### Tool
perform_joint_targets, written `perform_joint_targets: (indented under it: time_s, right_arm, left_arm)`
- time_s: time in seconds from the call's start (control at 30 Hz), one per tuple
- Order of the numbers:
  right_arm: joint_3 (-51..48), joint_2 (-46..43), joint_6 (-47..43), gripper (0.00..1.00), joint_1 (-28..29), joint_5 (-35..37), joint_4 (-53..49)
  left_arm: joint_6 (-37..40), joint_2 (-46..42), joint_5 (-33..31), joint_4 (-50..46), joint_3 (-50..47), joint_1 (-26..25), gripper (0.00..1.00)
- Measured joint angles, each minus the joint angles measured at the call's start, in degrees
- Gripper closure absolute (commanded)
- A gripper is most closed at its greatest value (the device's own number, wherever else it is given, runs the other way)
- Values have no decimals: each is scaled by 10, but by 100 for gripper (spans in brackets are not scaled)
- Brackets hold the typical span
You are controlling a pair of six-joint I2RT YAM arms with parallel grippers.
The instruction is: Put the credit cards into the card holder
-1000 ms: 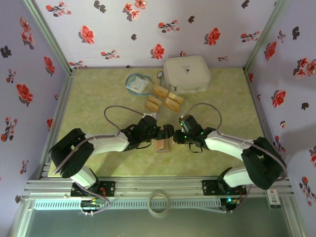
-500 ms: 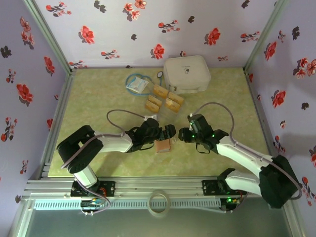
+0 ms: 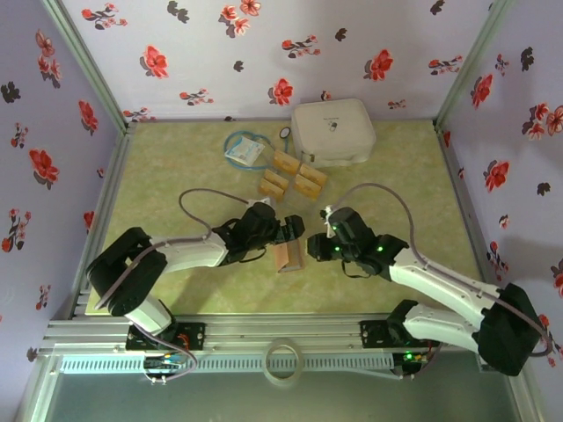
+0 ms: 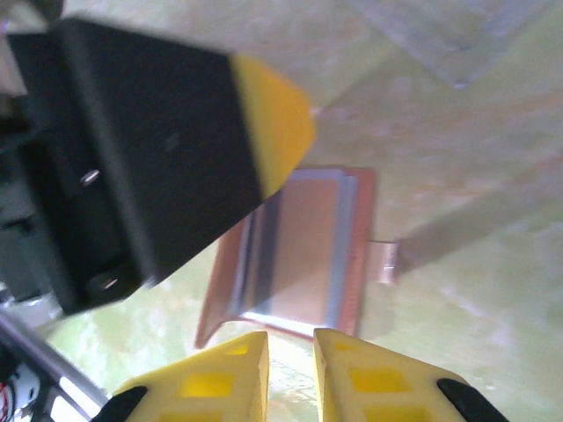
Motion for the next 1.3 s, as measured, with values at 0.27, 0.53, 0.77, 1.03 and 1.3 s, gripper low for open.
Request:
perform_joint_targets:
  time_s: [0.27,0.53,0.77,1.03,1.3]
  right_arm:
    - [68,91,0,84,85,0,16]
    - [134,218,-22,94,141,2,32]
    - [109,219,-26,95,111,17,33]
    - [57,193,-25,96,76,17,44]
    - [15,193,-19,98,58,11,89]
  left_arm:
    - [13,-52,0,-48,-1,58,0]
    - [24,-113,0,-104,-16,127,0]
    - [54,-146,0,-160,-19,144,0]
    - [112,-125,7,-225,-4,142,0]
    - [188,-61,7,-279,57,118,0]
